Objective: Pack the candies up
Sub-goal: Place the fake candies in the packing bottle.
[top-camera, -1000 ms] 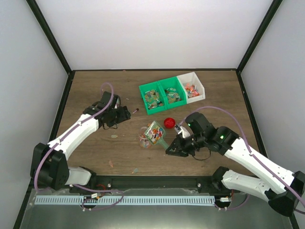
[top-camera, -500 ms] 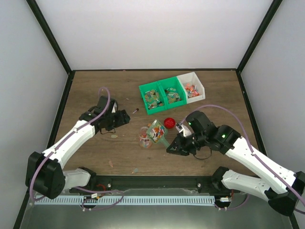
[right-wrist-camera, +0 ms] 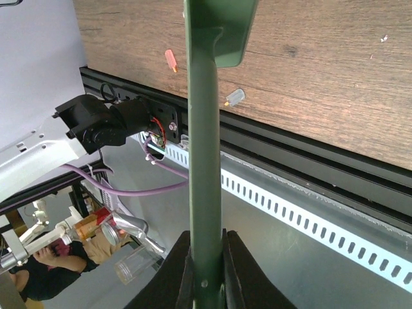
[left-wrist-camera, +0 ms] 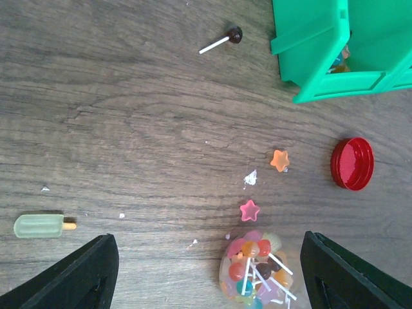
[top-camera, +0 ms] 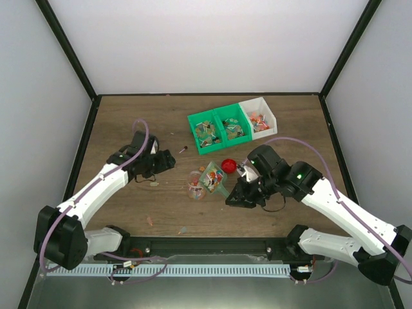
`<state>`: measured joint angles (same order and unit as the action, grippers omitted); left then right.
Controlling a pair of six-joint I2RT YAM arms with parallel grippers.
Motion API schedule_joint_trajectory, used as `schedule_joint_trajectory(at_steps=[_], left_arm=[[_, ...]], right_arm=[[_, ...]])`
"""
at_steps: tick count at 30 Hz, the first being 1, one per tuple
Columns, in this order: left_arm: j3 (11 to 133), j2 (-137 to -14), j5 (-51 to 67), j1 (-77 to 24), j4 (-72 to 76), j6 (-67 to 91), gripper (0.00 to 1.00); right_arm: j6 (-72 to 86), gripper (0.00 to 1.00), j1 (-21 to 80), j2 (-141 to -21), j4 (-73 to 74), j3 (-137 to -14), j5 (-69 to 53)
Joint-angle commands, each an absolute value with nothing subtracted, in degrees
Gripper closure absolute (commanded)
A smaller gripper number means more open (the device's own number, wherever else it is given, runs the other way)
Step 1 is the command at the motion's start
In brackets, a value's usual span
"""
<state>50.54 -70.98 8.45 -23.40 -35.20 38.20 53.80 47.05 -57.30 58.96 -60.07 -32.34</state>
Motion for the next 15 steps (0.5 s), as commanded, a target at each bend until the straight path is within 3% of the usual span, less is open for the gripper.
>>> schedule_joint_trajectory(at_steps=[1,15], left_arm=[[48.9,-69.4,9.2,-23.2,-34.1,37.6,0.21],[47.7,-69.7,9.7,-23.2,-33.0,38.1,0.21]], right_arm=[[51.8,0.99,47.5,-58.2,60.7,-63.5,-31.7],[51.7,0.99,47.6,-57.6,59.2,-62.6,-32.0]])
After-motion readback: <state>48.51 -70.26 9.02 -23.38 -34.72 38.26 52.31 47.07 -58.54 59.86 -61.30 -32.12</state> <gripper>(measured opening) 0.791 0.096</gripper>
